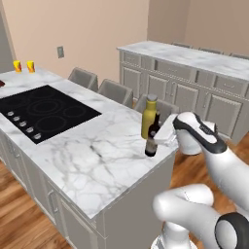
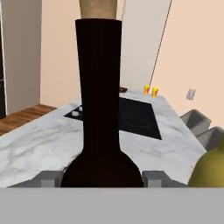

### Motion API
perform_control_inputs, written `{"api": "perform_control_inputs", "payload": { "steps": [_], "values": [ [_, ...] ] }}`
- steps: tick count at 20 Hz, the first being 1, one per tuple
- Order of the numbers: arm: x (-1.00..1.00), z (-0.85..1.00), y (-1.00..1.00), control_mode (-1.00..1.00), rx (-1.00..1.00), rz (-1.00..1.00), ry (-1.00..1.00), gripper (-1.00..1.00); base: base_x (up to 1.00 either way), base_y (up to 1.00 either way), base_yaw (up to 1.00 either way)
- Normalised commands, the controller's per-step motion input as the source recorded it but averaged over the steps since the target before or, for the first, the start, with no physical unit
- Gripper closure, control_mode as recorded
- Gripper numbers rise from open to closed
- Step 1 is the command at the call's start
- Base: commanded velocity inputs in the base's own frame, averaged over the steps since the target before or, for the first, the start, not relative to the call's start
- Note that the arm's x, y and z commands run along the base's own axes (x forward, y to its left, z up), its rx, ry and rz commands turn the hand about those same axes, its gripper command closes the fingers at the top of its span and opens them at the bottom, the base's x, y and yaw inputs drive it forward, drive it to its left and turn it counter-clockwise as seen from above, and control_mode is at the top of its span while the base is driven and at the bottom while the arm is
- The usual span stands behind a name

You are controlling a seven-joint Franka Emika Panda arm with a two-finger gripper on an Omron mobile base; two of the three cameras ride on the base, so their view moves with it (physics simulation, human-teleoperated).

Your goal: Place the drinks on the dining counter in a tight cluster.

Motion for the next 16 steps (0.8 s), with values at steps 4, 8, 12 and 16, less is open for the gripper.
{"api": "perform_control_inputs", "payload": {
  "steps": [4, 8, 12, 16],
  "values": [
    [0.64, 0.01, 0.07, -1.00, 0.00, -0.12, -0.07, 1.00, 0.00, 0.00, 0.00],
    [0.23, 0.00, 0.08, -1.00, 0.00, -0.02, 0.14, 1.00, 0.00, 0.00, 0.00],
    [0.02, 0.00, 0.02, -1.00, 0.00, 0.00, 0.11, 1.00, 0.00, 0.00, 0.00],
    [0.14, 0.00, 0.00, -1.00, 0.00, -0.04, 0.00, 1.00, 0.00, 0.00, 0.00]
  ]
}}
